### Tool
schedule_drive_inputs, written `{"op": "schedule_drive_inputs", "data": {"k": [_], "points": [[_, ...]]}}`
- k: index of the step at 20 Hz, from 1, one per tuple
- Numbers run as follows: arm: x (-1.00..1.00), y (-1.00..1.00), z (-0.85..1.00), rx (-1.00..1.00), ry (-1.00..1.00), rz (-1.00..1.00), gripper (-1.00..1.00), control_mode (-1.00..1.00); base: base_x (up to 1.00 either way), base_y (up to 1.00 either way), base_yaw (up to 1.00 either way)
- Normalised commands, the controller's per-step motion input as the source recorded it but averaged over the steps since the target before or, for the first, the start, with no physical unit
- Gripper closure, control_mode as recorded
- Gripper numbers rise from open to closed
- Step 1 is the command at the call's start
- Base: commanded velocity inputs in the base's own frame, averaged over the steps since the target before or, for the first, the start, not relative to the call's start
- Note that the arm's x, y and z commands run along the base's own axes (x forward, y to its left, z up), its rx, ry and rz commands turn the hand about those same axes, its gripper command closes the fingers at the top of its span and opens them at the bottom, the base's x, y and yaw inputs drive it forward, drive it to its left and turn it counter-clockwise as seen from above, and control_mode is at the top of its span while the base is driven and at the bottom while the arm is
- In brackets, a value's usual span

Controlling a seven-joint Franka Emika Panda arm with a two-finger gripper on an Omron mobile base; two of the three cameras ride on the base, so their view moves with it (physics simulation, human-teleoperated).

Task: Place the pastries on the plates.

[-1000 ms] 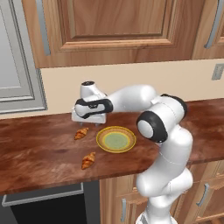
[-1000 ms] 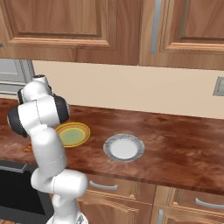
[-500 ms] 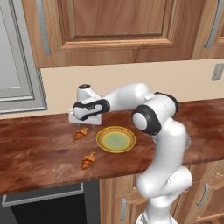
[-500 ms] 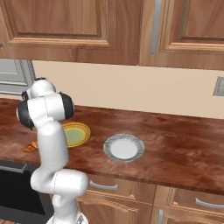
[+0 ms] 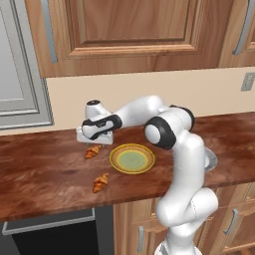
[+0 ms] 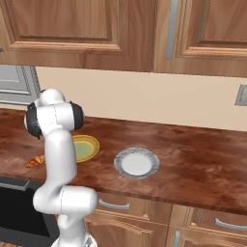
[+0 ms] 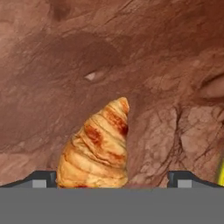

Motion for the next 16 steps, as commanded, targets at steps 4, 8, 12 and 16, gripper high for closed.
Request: {"op": "schedule_drive_inputs", "data": {"k": [4,8,12,16], "points": [[0.08,0.01,-0.27,0.0,0.02,-0.01,-1.0,-1.0,0.0,0.0,0.0],[0.0,0.04,-0.33,0.0,0.01,-0.01,-1.0,-1.0,0.0,0.0,0.0],[0.02,0.04,-0.29,0.0,0.01,-0.02,-1.0,-1.0,0.0,0.0,0.0],[0.0,0.03,-0.36,0.0,0.0,-0.01,-1.0,-1.0,0.0,0.0,0.0]]}}
